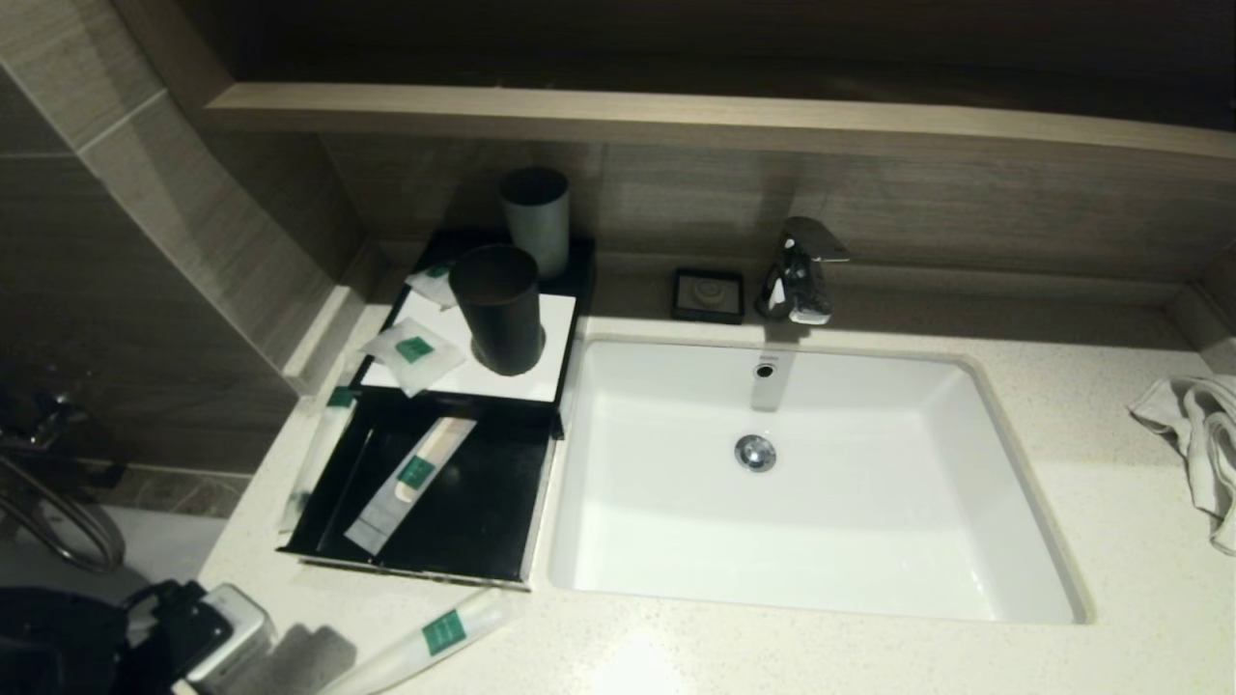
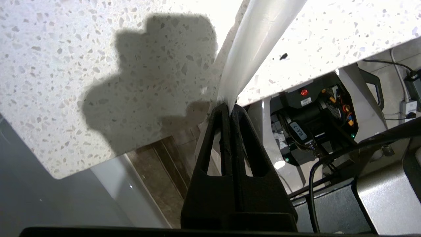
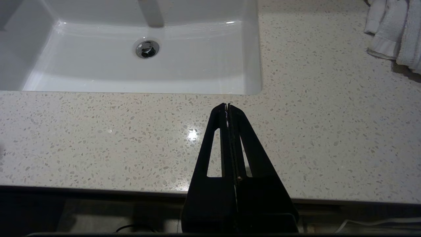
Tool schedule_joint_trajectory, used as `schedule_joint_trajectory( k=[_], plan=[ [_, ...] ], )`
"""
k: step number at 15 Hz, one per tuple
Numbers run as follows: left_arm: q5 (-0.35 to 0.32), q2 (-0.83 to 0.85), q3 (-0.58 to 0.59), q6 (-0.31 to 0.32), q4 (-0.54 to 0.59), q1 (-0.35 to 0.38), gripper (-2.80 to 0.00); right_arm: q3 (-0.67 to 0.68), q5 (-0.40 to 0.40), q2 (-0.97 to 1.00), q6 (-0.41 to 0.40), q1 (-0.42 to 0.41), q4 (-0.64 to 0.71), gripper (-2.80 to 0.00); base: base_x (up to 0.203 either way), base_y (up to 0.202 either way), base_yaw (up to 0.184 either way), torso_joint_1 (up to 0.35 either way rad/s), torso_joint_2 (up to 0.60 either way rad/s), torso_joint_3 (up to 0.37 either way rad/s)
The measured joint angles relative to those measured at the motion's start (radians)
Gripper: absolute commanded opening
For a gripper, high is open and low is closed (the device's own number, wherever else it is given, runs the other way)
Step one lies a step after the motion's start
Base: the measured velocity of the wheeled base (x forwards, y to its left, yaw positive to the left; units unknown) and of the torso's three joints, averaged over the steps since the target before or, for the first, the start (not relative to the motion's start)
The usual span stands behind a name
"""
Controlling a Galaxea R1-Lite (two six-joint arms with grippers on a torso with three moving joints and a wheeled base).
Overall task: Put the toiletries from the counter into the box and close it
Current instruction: Pick up the bathroom toiletry
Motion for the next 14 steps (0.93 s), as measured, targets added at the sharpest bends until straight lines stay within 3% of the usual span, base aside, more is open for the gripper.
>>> schedule_joint_trajectory(
  k=[8, 14],
  plan=[
    [0.009, -0.238, -0.134, -0.007, 0.271, 0.001, -2.8, 0.0, 0.0, 0.0, 0.0, 0.0, 0.0, -2.8, 0.0, 0.0, 0.0, 0.0, 0.0, 0.0],
    [0.018, -0.309, -0.121, -0.005, 0.367, 0.001, -2.8, 0.0, 0.0, 0.0, 0.0, 0.0, 0.0, -2.8, 0.0, 0.0, 0.0, 0.0, 0.0, 0.0]
  ],
)
